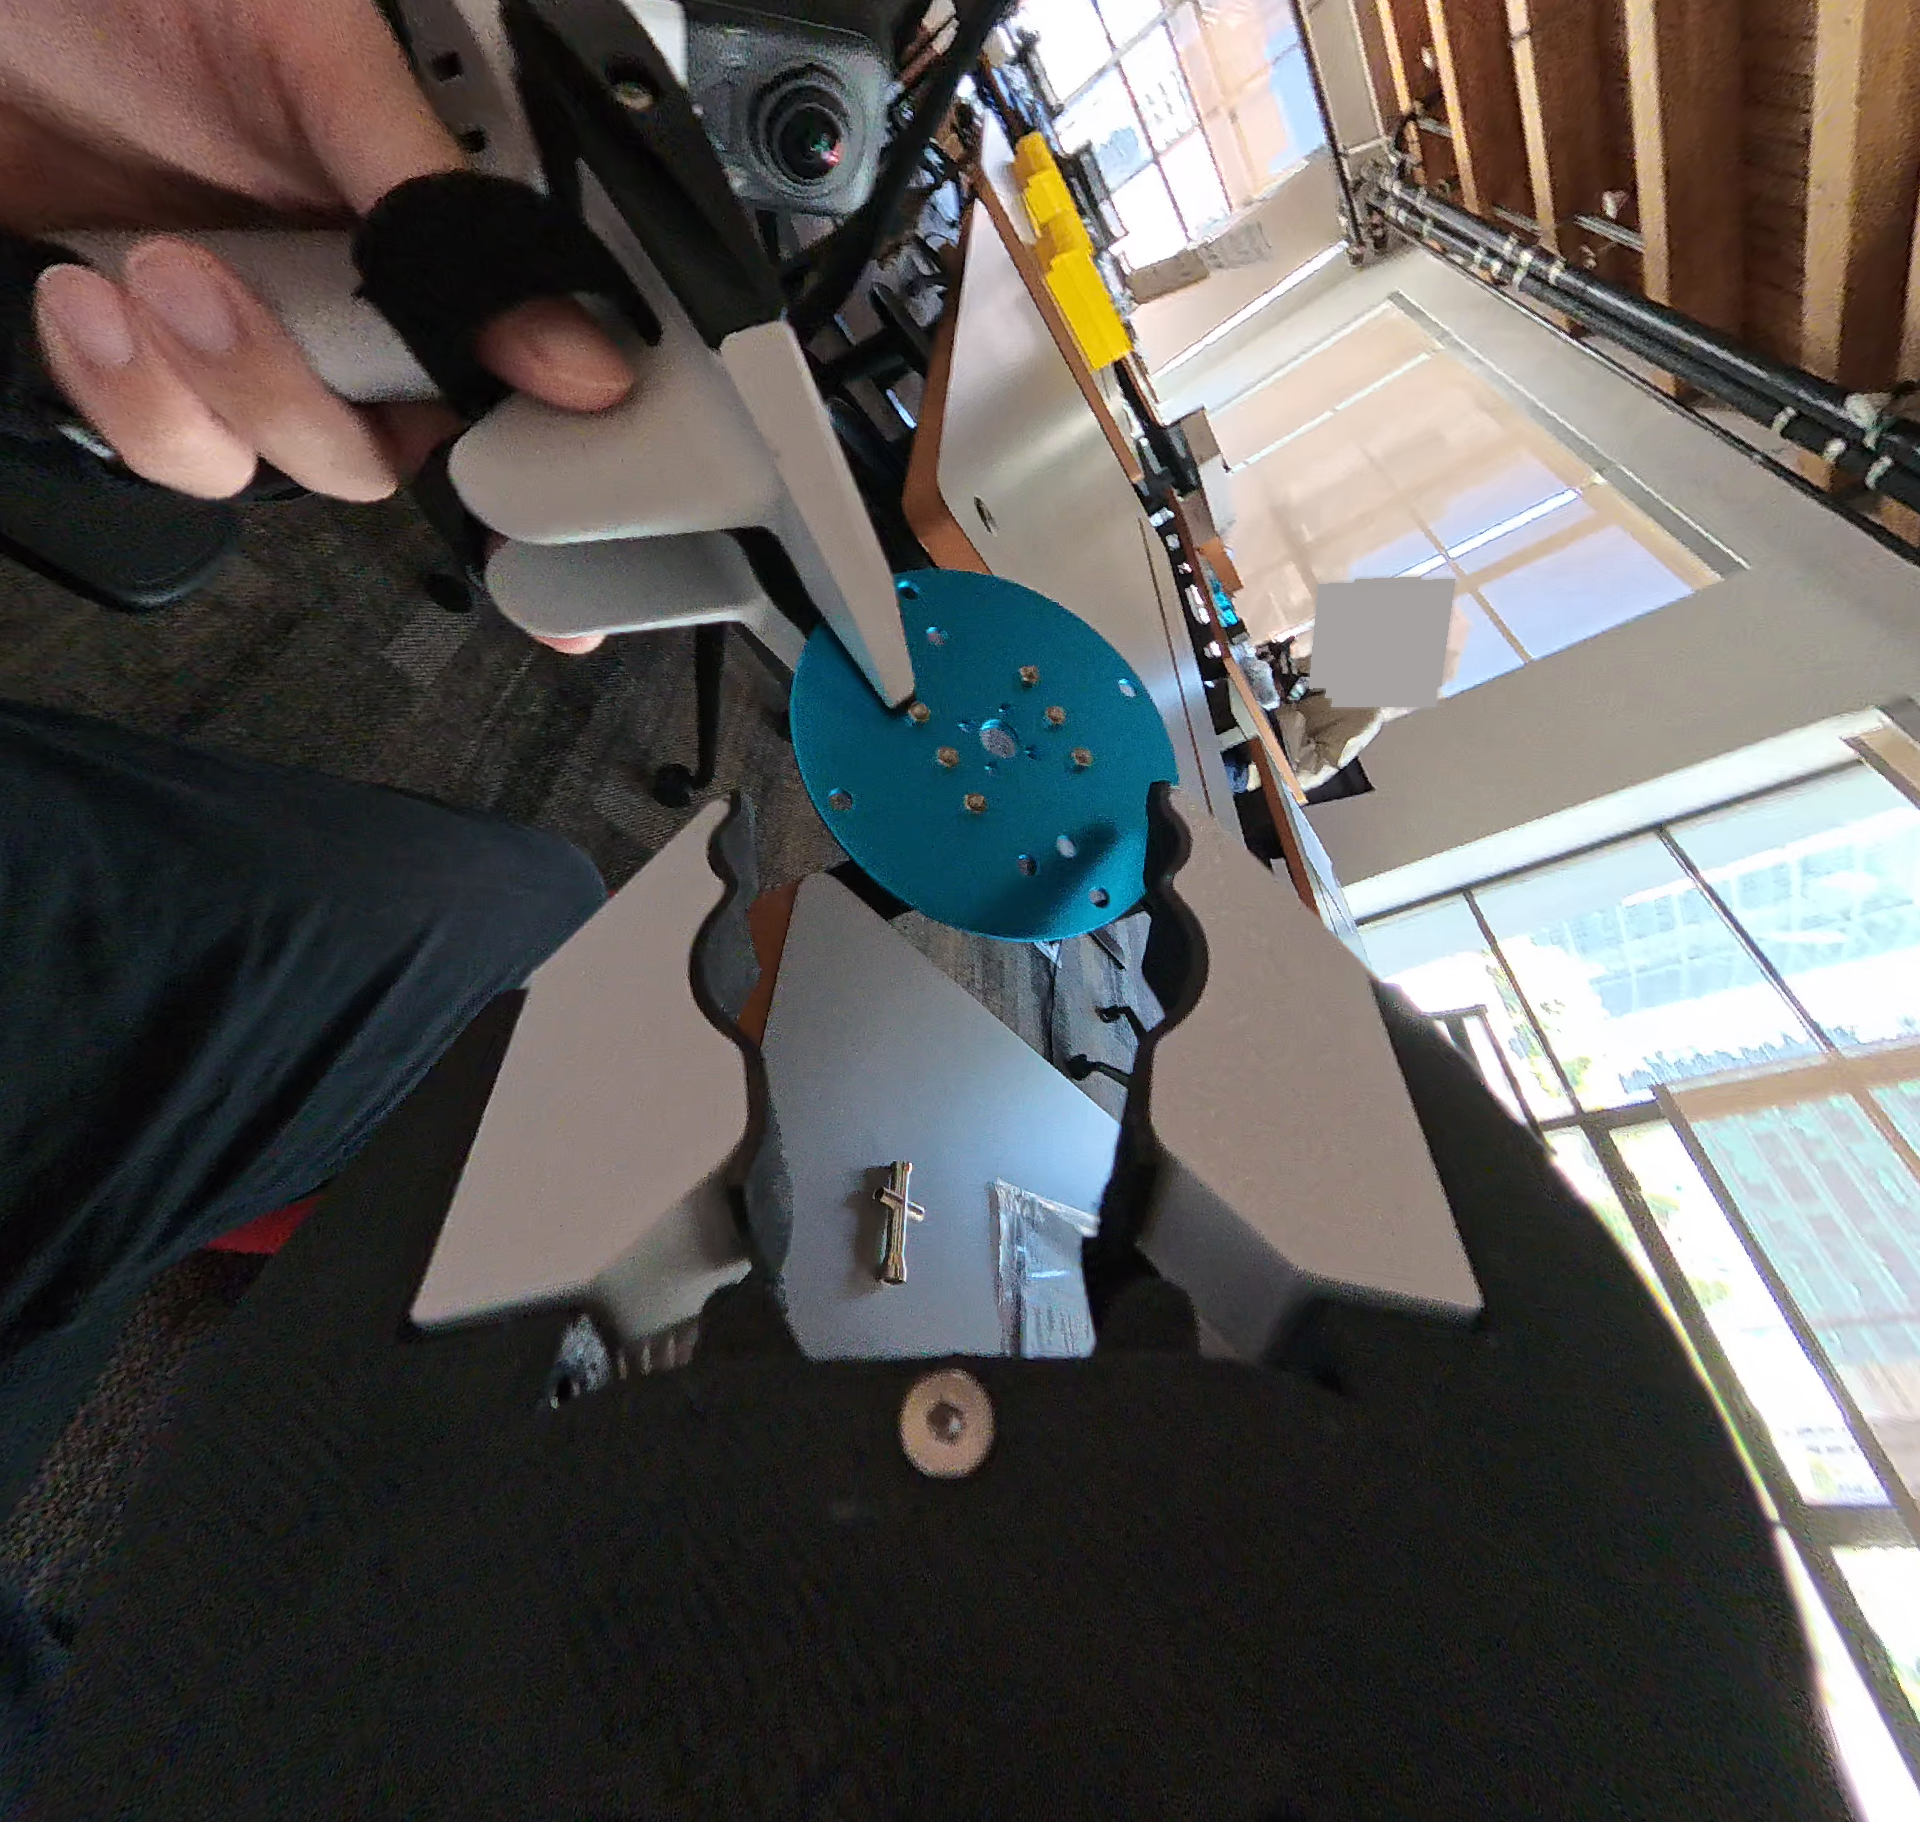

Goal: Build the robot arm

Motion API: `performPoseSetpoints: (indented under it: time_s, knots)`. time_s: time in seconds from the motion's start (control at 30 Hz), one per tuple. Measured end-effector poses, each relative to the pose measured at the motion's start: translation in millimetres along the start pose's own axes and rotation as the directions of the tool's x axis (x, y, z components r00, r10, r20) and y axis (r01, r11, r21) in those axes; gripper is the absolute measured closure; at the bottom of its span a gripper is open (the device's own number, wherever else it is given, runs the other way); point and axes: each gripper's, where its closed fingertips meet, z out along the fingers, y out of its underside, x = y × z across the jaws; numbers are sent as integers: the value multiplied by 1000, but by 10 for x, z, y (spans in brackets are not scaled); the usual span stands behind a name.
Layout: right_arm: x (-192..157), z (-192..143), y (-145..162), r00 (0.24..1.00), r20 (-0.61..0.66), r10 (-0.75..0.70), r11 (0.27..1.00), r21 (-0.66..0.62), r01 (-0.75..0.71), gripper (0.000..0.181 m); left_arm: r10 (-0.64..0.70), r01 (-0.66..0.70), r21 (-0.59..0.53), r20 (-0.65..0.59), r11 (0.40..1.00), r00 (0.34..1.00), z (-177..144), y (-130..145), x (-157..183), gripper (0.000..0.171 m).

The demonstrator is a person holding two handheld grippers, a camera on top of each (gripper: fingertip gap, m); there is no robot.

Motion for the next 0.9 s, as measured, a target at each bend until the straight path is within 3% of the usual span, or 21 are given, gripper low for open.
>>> performPoseSetpoints:
  time_s: [0.2, 0.73, 0.8, 0.83, 0.9]
  knots:
    - [-1, -35, -46, 997, 19, -72, 997, 4, 72, 119, 54, -55, -63, -20, 996, 998, 58, 92, 89, 169]
    - [54, -38, -119, 998, -64, -18, 1000, -25, 16, 128, 98, -97, 2, -5, 995, 995, 39, -8, 161, 169]
    - [59, -46, -122, 996, -90, -23, 999, -24, 21, 144, 81, -81, 20, -5, 997, 997, 31, -35, 144, 168]
    - [51, -41, -109, 995, -94, -36, 999, -36, 32, 143, 72, -72, 12, -5, 997, 997, 34, -29, 132, 168]
    - [59, -23, -95, 988, -108, -113, 992, -63, 107, 122, 79, -78, -12, 18, 997, 997, 42, 2, 88, 169]
